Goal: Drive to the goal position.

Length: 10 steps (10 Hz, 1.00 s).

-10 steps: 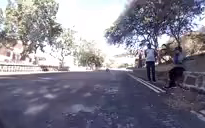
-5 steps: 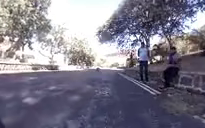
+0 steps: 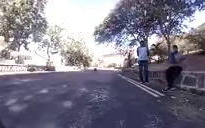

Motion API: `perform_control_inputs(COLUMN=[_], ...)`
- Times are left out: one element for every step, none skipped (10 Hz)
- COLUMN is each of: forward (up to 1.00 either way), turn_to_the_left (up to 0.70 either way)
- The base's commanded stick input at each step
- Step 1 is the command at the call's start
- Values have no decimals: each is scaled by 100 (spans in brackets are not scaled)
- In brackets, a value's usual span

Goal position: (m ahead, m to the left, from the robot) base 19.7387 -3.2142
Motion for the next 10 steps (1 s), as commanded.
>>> perform_control_inputs(forward=[50,50,50,50,50,50,50,50,50,50], turn_to_the_left=[0,0,0,0,0,0,0,0,0,0])
